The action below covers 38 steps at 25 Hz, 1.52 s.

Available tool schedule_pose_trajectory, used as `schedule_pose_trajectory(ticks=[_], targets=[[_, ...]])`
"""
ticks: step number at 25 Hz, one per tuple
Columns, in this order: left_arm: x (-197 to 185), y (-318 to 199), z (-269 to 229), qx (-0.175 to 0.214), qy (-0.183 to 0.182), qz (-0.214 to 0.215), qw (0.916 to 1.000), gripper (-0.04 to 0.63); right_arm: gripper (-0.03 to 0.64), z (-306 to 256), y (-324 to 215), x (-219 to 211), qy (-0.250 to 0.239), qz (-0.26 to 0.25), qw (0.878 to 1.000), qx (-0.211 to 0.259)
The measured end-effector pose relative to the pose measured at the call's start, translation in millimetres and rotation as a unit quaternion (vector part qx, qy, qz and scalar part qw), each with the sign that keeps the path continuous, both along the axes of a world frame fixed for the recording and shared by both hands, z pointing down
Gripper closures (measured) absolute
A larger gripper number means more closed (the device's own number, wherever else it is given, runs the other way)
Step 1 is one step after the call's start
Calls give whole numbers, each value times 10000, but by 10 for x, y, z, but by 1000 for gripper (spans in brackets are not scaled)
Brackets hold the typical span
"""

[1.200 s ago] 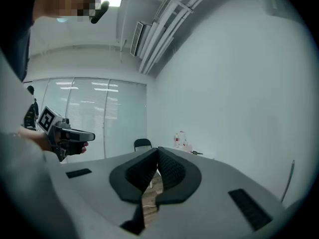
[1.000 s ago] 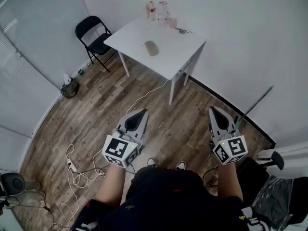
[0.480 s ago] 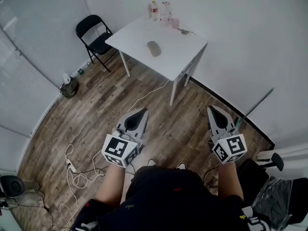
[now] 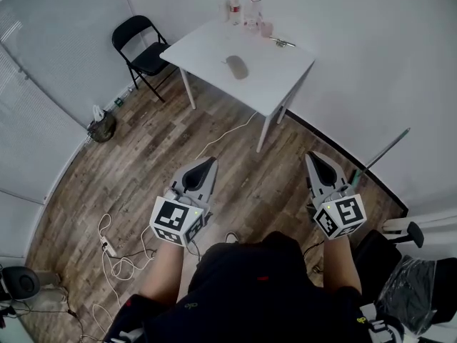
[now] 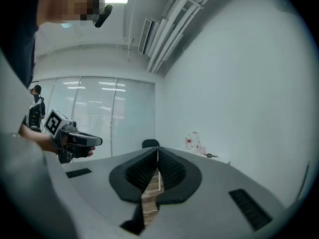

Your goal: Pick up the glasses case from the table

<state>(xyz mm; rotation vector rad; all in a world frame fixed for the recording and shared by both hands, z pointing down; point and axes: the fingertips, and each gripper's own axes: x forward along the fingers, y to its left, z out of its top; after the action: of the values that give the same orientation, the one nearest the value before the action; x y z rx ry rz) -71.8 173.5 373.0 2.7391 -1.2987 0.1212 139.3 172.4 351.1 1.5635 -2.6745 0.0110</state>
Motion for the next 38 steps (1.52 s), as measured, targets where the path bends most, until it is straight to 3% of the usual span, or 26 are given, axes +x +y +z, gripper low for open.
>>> schedule_pose_trajectory(ticks=[12,25,38], targets=[[-153,-470,119,-57,-2,-176,9998,575,594,112,-549,-160,-61,-227,9997,-72],[311,-1855,32,-123,67,-718,9973,575,594,155,-2183,290,-263,-676,9971,-207],[691,-2792,110,-440,-190,-1334,9899,575,594,342,-3429,729,-438,-1179,9907,-528]])
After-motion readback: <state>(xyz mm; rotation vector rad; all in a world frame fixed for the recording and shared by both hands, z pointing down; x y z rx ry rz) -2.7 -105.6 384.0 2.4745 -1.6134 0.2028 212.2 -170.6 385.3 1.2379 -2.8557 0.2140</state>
